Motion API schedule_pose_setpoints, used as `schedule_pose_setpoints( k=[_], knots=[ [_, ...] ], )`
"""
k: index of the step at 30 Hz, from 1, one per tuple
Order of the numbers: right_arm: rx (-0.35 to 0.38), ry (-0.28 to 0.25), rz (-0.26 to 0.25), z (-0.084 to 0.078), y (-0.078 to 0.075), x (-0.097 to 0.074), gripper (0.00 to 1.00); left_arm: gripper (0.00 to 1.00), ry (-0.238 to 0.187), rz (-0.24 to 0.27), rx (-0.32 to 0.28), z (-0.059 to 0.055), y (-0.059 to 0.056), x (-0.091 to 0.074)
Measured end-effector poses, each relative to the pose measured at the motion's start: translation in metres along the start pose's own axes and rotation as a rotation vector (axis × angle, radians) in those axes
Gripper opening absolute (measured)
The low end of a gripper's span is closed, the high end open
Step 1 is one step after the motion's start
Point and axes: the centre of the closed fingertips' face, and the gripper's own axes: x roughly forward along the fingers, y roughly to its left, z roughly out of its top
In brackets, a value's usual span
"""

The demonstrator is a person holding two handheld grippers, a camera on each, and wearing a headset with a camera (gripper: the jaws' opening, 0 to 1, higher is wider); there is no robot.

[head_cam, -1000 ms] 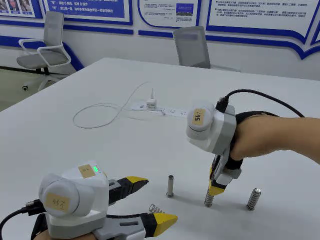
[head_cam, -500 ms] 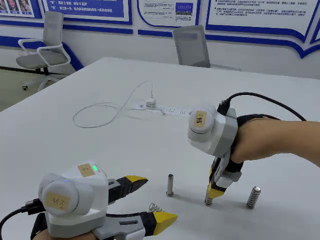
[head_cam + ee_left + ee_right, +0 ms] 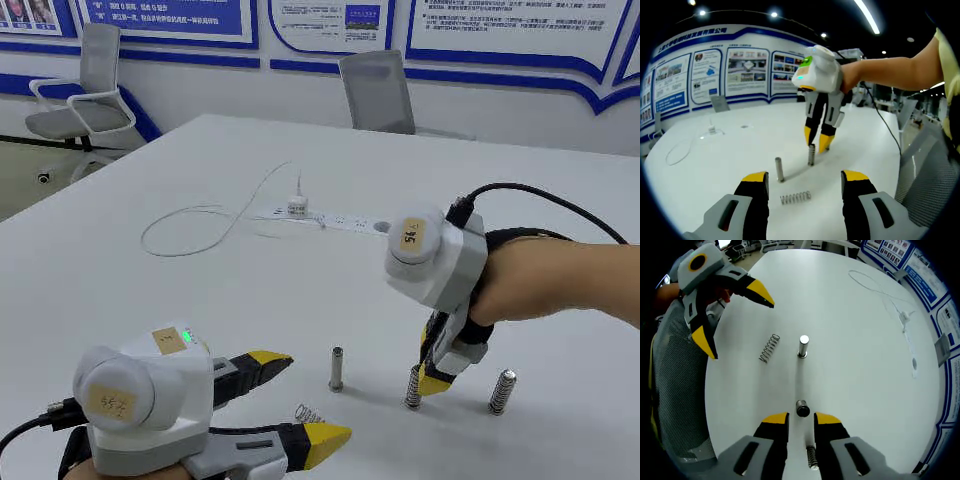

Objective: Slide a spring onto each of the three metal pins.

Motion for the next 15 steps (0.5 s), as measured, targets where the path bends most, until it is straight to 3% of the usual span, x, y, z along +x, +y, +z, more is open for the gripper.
schedule_pose_setpoints(
  k=[15],
  knots=[
    [0.037,-0.018,0.009,-0.014,0.012,-0.001,0.21,0.60,0.006,0.000,0.005,-0.001,-0.001,0.000]
  ],
)
